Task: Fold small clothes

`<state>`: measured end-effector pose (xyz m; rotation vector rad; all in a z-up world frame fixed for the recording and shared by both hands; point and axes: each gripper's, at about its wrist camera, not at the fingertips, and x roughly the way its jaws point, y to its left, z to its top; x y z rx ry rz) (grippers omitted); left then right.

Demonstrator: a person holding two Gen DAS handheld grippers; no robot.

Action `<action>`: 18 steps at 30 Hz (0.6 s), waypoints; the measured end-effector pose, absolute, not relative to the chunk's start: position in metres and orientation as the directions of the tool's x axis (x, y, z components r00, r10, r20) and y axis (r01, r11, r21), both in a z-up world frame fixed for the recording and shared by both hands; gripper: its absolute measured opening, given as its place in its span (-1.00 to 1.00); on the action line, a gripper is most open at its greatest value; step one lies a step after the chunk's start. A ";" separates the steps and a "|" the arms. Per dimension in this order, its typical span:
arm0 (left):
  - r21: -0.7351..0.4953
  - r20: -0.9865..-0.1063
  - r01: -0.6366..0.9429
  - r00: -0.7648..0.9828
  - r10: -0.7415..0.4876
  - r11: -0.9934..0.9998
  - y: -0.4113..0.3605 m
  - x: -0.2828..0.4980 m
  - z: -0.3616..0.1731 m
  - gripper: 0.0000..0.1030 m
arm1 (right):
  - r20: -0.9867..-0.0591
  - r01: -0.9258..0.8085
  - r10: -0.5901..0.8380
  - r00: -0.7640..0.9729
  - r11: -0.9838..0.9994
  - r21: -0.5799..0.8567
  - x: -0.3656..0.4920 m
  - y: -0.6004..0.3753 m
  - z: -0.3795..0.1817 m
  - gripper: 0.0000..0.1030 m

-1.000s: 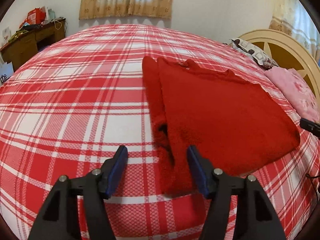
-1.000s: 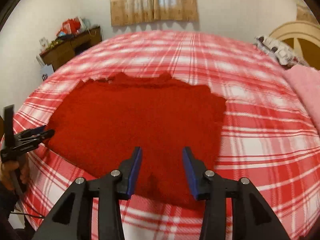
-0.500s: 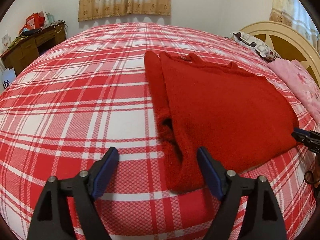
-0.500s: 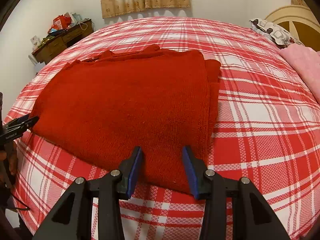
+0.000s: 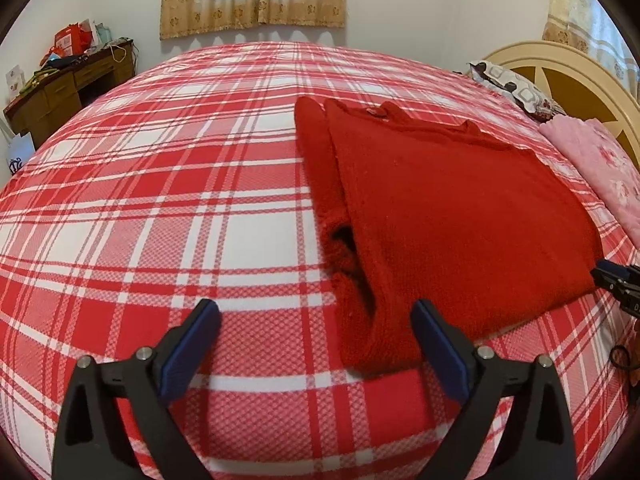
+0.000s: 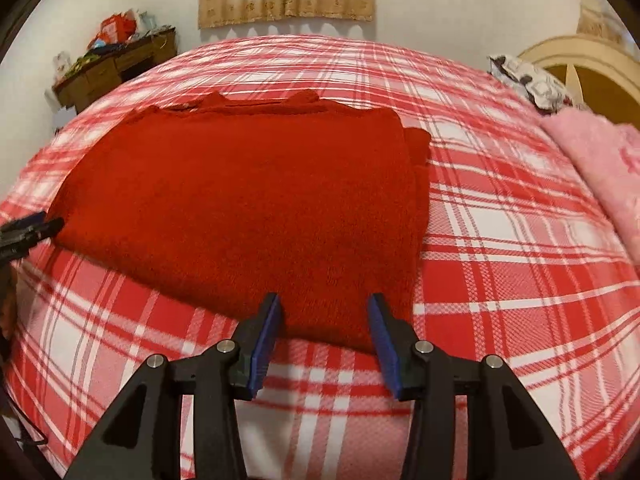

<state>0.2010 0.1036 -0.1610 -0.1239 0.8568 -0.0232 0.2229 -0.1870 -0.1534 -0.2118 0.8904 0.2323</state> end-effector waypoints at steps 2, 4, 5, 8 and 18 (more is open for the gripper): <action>-0.140 -0.748 -0.021 0.657 -0.092 0.990 0.108 0.196 -0.160 0.92 | -0.781 -0.303 0.121 0.612 0.949 -0.091 0.217 -0.182 -0.150 -0.07; -0.146 -0.748 -0.010 0.655 -0.104 0.989 0.111 0.193 -0.157 0.92 | -0.776 -0.338 0.129 0.618 0.934 -0.113 0.210 -0.170 -0.147 -0.07; -0.148 -0.737 0.003 0.667 -0.113 0.989 0.114 0.189 -0.154 0.92 | -0.772 -0.355 0.132 0.622 0.926 -0.128 0.206 -0.164 -0.146 -0.07; -0.138 -0.722 0.005 0.684 -0.104 0.990 0.125 0.187 -0.147 0.93 | -0.766 -0.426 0.171 0.620 0.893 -0.145 0.199 -0.138 -0.143 -0.06; -0.263 -0.720 -0.060 0.677 -0.154 0.963 0.171 0.225 -0.146 0.93 | -0.761 -0.633 0.270 0.590 0.740 -0.228 0.180 -0.042 -0.149 0.05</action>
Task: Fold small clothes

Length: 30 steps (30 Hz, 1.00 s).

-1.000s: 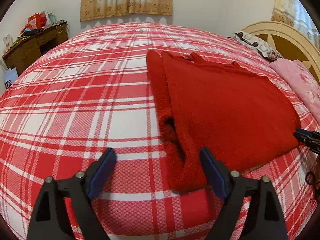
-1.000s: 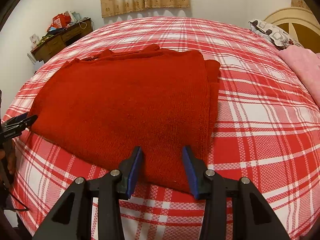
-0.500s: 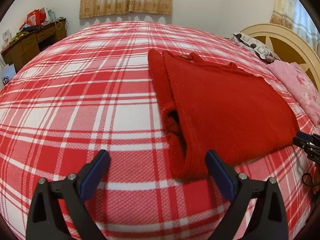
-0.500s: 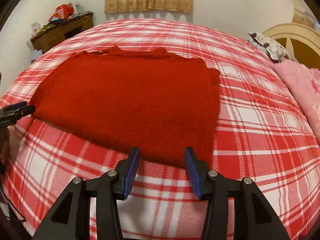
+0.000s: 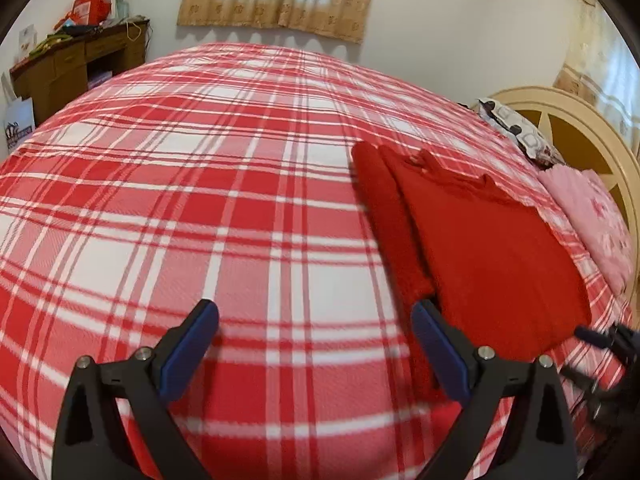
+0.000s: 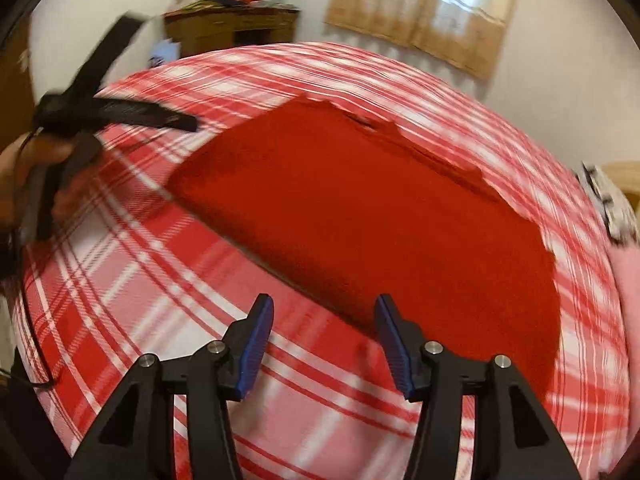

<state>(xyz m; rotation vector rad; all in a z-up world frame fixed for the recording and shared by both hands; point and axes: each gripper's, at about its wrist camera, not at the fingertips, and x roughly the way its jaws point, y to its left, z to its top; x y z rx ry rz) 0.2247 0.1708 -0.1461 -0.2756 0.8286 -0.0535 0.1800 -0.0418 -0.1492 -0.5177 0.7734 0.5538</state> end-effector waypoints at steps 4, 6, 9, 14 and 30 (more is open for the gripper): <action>-0.290 -0.713 -0.057 0.679 -0.176 0.955 0.173 0.235 -0.145 0.93 | -0.760 -0.665 0.286 0.584 0.705 -0.246 0.181 -0.018 -0.153 0.05; -0.315 -0.703 -0.049 0.683 -0.198 0.948 0.172 0.241 -0.144 0.93 | -0.756 -0.678 0.297 0.584 0.690 -0.253 0.181 -0.005 -0.156 0.06; -0.383 -0.676 -0.019 0.688 -0.266 0.924 0.172 0.252 -0.143 0.93 | -0.752 -0.694 0.302 0.586 0.666 -0.273 0.179 0.017 -0.161 0.06; -0.436 -0.641 0.032 0.690 -0.335 0.900 0.164 0.274 -0.145 0.93 | -0.739 -0.702 0.308 0.600 0.645 -0.301 0.179 0.042 -0.165 0.06; -0.498 -0.642 0.081 0.635 -0.430 0.864 0.151 0.326 -0.157 0.83 | -0.694 -0.667 0.298 0.655 0.661 -0.345 0.194 0.074 -0.178 0.06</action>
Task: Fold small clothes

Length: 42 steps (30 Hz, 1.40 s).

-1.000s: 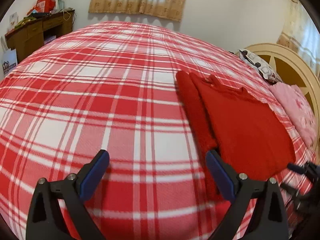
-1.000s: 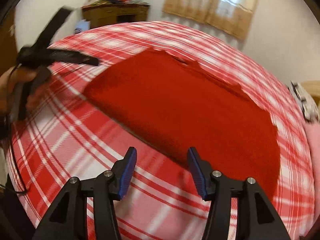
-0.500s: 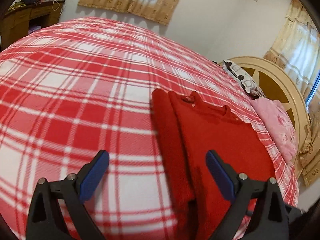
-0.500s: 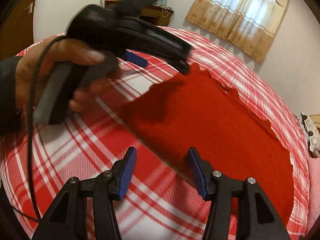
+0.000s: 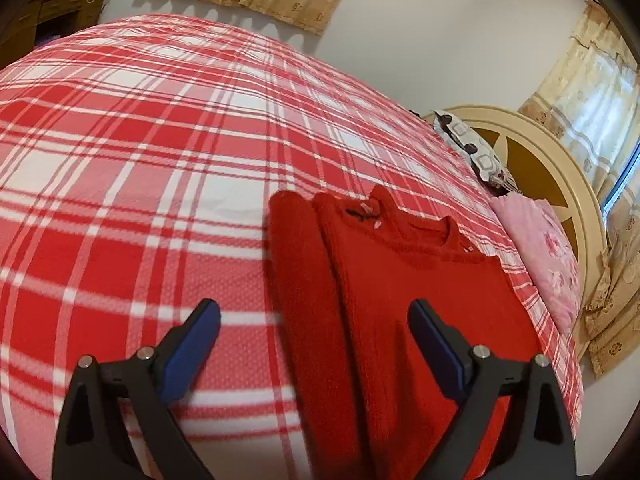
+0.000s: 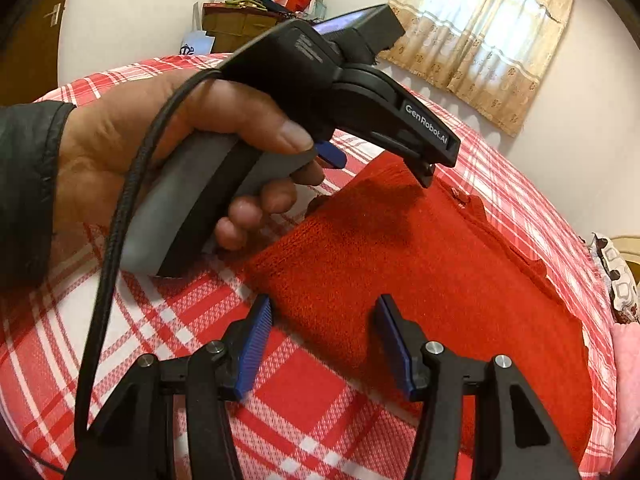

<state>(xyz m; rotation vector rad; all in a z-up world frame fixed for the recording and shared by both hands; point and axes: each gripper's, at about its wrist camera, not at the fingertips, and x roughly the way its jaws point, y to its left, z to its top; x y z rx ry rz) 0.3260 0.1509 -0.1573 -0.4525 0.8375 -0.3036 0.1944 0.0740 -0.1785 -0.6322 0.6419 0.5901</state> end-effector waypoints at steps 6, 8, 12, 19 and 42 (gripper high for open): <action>-0.536 -0.611 0.093 0.644 -0.461 0.839 0.155 0.334 -0.160 0.83 | -0.693 -0.667 0.305 0.653 0.665 -0.335 0.199 0.079 -0.179 0.06; -0.552 -0.598 0.094 0.648 -0.472 0.828 0.157 0.334 -0.161 0.79 | -0.694 -0.667 0.307 0.652 0.667 -0.331 0.204 0.080 -0.179 0.06; -0.588 -0.574 0.105 0.645 -0.505 0.802 0.159 0.333 -0.164 0.22 | -0.689 -0.664 0.304 0.658 0.667 -0.339 0.205 0.082 -0.180 0.06; -0.611 -0.570 0.119 0.620 -0.539 0.783 0.157 0.337 -0.168 -0.44 | -0.691 -0.679 0.321 0.648 0.655 -0.332 0.196 0.083 -0.183 -0.26; -0.710 -0.522 0.108 0.582 -0.624 0.696 0.168 0.340 -0.172 -0.75 | -0.680 -0.686 0.407 0.610 0.700 -0.196 0.190 0.051 -0.165 -0.86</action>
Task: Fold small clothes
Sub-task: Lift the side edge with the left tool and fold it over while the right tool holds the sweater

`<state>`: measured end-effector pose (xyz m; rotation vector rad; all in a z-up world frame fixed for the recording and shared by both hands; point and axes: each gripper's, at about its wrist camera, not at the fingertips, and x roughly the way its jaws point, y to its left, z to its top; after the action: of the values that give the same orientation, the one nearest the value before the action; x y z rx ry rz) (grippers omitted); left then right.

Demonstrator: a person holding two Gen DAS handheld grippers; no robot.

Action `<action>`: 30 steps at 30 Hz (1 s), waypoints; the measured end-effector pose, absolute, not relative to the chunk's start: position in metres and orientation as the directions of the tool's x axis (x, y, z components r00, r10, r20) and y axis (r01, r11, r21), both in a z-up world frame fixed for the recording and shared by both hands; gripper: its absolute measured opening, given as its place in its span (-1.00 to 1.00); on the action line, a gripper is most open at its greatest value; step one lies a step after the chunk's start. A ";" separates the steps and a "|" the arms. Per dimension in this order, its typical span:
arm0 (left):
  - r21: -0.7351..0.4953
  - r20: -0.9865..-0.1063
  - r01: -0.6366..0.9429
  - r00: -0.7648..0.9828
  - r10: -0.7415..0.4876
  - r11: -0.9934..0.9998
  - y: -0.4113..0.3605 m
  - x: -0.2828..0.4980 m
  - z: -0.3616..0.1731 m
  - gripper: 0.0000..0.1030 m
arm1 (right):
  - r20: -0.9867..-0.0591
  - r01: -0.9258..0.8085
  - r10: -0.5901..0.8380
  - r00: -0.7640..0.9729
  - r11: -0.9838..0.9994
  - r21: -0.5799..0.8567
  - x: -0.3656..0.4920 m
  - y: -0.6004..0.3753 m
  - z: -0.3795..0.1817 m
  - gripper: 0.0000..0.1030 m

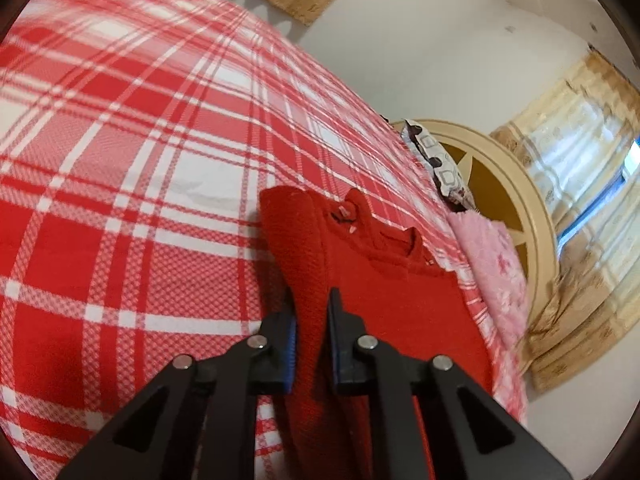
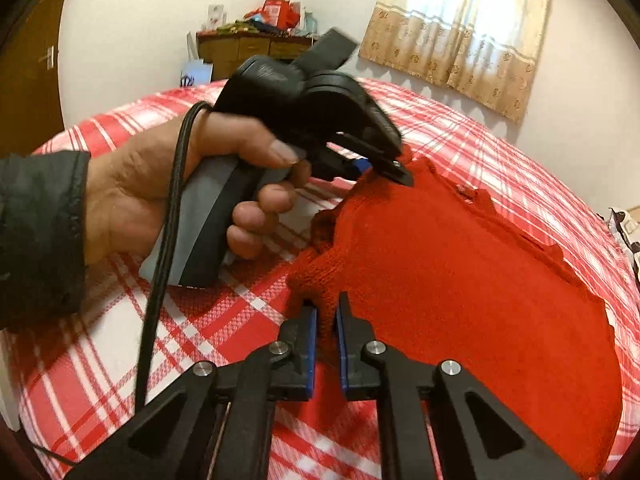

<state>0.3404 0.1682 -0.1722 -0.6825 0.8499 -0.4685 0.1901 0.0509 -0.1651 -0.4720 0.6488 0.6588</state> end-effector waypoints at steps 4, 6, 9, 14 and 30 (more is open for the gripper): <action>-0.763 -0.480 0.082 0.594 -0.646 0.641 0.172 0.336 -0.171 -0.76 | -0.669 -0.687 0.425 0.610 0.705 -0.178 0.184 0.038 -0.158 -0.86; -0.767 -0.476 0.080 0.595 -0.648 0.637 0.169 0.335 -0.169 -0.76 | -0.666 -0.678 0.423 0.614 0.714 -0.171 0.184 0.030 -0.155 -0.86; -0.779 -0.466 0.074 0.597 -0.654 0.622 0.164 0.335 -0.159 -0.76 | -0.659 -0.658 0.440 0.610 0.745 -0.111 0.191 0.009 -0.149 -0.86; -0.777 -0.449 0.103 0.603 -0.660 0.622 0.141 0.336 -0.133 -0.77 | -0.628 -0.631 0.468 0.622 0.774 -0.049 0.192 -0.020 -0.138 -0.87; -0.735 -0.416 0.240 0.578 -0.702 0.634 0.046 0.351 -0.079 -0.77 | -0.552 -0.548 0.463 0.693 0.836 0.014 0.183 -0.108 -0.105 -0.87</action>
<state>0.3512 0.0462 -0.0788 -0.6793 0.7656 -0.6033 0.1828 -0.1076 -0.1049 -0.1564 0.5725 0.5674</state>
